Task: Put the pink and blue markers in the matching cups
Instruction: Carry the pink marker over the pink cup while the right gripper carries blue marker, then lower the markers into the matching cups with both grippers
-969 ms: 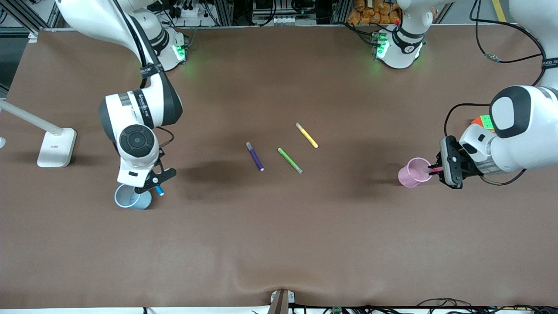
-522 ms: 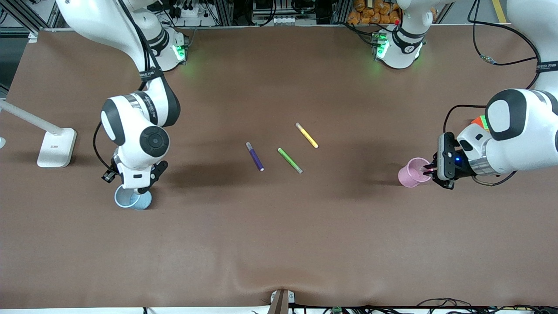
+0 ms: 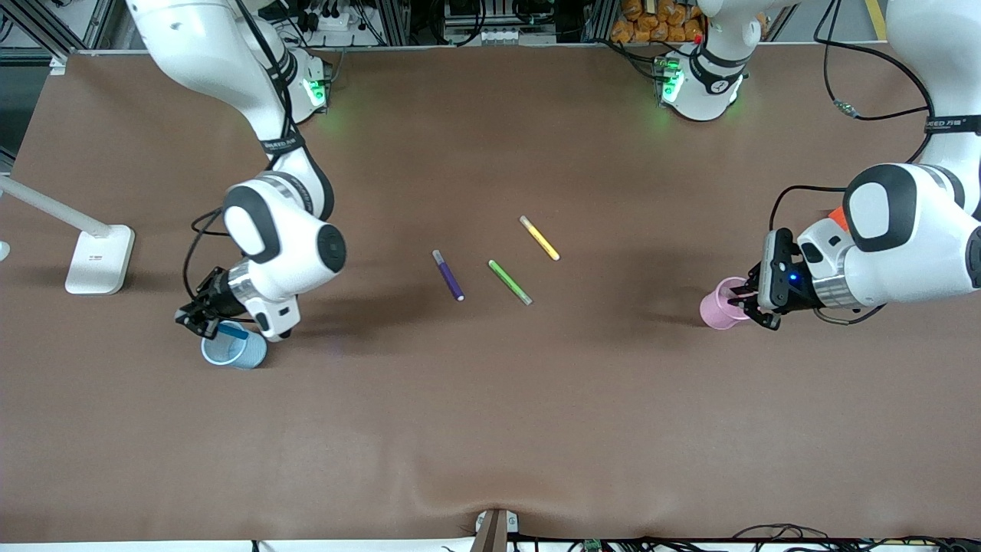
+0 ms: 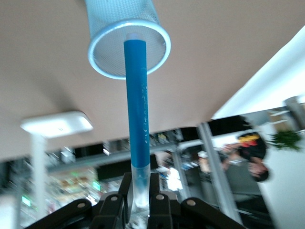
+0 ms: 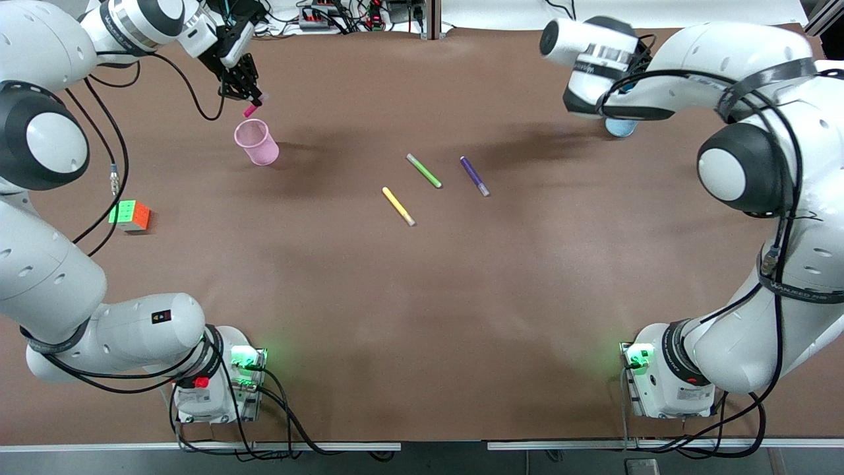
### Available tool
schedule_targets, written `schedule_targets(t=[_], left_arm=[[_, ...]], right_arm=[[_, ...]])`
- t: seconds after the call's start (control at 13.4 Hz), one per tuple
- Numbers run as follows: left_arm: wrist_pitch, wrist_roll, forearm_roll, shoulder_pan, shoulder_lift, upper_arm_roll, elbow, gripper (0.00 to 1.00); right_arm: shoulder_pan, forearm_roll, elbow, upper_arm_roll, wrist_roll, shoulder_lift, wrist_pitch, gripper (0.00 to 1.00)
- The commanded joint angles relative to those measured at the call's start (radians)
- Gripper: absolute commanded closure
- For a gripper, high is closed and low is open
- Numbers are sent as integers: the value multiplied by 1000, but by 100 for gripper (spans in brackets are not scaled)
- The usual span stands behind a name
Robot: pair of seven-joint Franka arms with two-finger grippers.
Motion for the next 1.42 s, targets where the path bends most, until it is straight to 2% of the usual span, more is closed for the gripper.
schedule_targets(t=[0.0, 0.3, 0.52, 0.75, 1.04, 1.34], left_arm=[[13, 57, -46, 17, -21, -5, -40, 100], [13, 101, -56, 30, -18, -6, -63, 100], [13, 156, -125, 63, -15, -5, -103, 100], [13, 198, -155, 71, -9, -3, -109, 100], [13, 210, -158, 86, 6, -5, -114, 100], [10, 287, -231, 122, 53, -3, -112, 100]], right_arm=[[27, -122, -17, -1, -51, 29, -18, 100], [44, -247, -43, -3, -102, 35, -33, 100], [81, -280, -41, -3, -94, 53, -114, 100], [116, -352, -38, -1, -33, 154, -243, 100], [100, -376, -37, -3, -31, 173, -237, 100], [72, -404, -34, -1, 20, 196, -233, 100]])
